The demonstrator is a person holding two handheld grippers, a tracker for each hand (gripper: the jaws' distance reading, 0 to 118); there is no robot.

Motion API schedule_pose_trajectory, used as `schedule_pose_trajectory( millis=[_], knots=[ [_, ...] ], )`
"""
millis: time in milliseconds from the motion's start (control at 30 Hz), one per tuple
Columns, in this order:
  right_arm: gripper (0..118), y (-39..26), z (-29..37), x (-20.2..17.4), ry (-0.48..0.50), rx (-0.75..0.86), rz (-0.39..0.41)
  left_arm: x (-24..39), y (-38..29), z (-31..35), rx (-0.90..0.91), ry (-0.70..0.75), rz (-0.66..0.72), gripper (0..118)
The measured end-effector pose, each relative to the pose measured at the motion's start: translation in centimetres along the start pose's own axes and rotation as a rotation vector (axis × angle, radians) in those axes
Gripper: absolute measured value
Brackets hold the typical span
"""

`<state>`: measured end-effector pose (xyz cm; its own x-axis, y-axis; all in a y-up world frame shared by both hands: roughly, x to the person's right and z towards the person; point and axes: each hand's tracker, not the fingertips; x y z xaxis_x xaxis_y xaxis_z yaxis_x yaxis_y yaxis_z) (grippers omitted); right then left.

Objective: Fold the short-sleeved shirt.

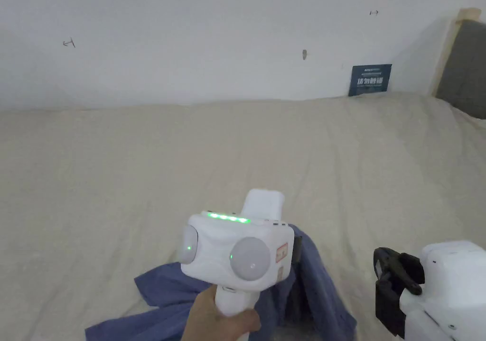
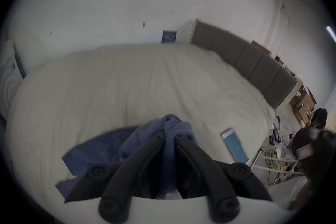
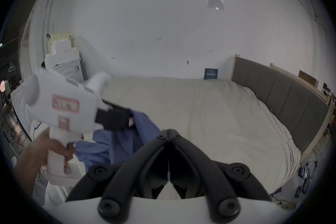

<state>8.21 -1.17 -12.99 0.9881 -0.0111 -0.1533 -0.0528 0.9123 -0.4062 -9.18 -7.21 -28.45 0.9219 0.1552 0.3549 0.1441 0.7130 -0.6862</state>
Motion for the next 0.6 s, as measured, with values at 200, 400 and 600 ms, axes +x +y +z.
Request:
schedule_pose_trajectory(
  millis=[200,400,600],
  knots=[
    [3,-1.7,-3.2,0.6,0.032,-0.068,-0.025,-1.7,-4.9,-5.1,-0.131,-0.059,0.123,2],
    [3,-2.6,-4.2,0.7,0.051,-0.094,-0.004,-2.7,-5.6,-5.7,-0.142,-0.049,0.182,10],
    [3,-2.5,-3.9,0.5,0.062,-0.087,0.000,-3.0,-4.7,-2.2,-0.061,-0.133,0.198,109]
  ],
)
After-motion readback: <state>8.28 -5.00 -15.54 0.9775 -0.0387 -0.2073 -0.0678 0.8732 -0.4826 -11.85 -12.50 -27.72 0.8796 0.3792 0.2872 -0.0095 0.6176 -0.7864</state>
